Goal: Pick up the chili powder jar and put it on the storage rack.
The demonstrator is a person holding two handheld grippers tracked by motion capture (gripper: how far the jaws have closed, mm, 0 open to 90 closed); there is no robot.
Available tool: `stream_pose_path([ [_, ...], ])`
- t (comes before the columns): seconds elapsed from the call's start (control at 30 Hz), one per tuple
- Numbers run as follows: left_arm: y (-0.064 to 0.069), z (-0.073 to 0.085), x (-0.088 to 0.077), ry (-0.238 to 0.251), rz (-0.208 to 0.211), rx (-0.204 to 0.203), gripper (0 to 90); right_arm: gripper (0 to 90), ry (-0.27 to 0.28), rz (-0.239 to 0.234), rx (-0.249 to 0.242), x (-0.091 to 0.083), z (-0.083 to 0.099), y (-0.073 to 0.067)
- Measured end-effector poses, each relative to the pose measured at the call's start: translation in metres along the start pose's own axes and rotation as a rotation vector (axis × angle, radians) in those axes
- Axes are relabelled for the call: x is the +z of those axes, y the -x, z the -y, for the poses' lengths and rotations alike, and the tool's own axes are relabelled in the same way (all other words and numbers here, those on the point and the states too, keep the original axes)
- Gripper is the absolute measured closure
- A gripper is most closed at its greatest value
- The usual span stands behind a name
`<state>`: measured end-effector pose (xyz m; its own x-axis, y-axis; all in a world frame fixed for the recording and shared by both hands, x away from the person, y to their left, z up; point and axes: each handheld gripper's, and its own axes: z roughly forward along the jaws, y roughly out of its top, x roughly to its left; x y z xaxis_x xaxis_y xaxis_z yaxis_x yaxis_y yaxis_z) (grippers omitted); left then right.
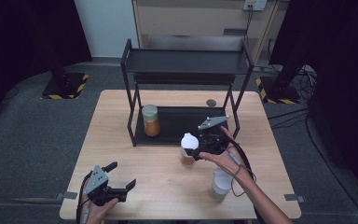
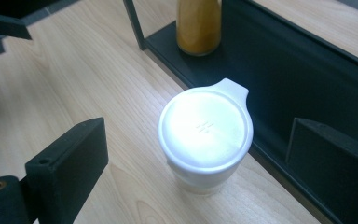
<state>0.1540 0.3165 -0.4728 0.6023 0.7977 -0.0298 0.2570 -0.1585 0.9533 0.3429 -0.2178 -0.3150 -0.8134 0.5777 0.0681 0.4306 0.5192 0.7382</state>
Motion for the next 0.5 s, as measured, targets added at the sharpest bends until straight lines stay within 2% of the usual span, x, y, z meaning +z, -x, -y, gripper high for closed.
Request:
stream_pose_path([
  [0.23, 0.0, 0.0, 0.0, 0.002, 0.001, 0.0, 1.1, 7.1, -0.06, -0.002, 0.015, 0.016, -0.013, 0.003],
  [0.4, -0.001, 0.001, 0.0, 0.003, 0.002, 0.0, 1.1, 8.3, -0.125, 0.012, 0.033, 0.026, -0.024, 0.004],
  [0.5, -0.001, 0.001, -0.001, 0.003, 0.001, -0.001, 1.1, 8.9, -0.159, 0.021, 0.021, 0.031, -0.031, 0.002],
])
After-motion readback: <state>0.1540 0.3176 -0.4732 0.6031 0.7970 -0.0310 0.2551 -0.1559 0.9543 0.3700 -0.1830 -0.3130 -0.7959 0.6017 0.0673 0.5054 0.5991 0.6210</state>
